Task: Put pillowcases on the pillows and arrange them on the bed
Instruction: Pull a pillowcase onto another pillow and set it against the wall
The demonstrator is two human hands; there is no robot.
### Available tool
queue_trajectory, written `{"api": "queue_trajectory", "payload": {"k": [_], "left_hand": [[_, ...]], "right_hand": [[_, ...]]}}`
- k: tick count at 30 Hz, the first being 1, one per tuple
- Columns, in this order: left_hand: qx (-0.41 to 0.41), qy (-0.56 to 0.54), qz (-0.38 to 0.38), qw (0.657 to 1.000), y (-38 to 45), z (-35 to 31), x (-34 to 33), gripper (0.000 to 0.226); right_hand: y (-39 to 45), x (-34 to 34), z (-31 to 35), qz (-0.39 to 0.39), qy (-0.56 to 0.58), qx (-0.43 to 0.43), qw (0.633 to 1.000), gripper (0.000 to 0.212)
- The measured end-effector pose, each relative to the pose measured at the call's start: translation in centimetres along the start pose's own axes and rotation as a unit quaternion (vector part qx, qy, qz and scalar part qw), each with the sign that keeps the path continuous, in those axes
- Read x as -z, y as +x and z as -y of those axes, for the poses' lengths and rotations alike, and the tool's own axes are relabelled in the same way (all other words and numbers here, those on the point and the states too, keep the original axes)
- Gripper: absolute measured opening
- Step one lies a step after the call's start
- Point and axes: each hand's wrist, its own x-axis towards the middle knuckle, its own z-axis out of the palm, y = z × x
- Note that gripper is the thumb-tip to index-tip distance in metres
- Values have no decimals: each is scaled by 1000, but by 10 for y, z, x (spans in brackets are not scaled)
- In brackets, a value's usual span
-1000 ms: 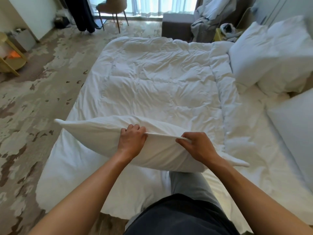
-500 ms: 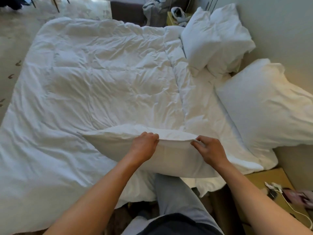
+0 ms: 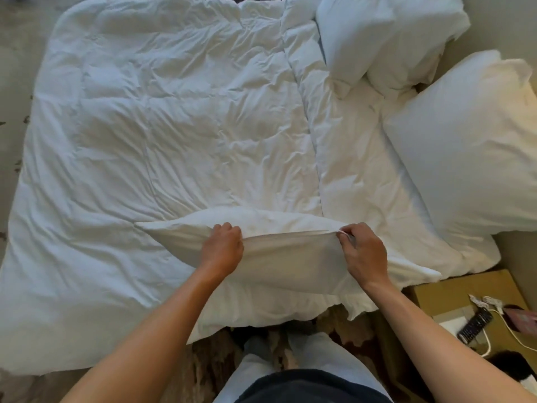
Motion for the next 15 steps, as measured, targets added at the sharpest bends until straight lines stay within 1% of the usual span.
{"api": "queue_trajectory", "payload": {"k": [4,7,9,12,15], "left_hand": [[5,25,-43,999,20,0,24,20],[18,26,-59,998,30,-12,39,20],[31,28,-60,997,32,-19,46,21],[49,32,-57,997,34,-26,50,21],[60,32,-68,995,34,-33,48,21]], "right_hand": [[32,17,-3,-6,-4,28,1000,3],[48,27,-7,-16,-65,40,997,5],[55,34,-10,-12,-83,53,995,6],[57,41,-15,22,-52,61,997,5],[55,43,-14,31,-37,58,997,5]]}}
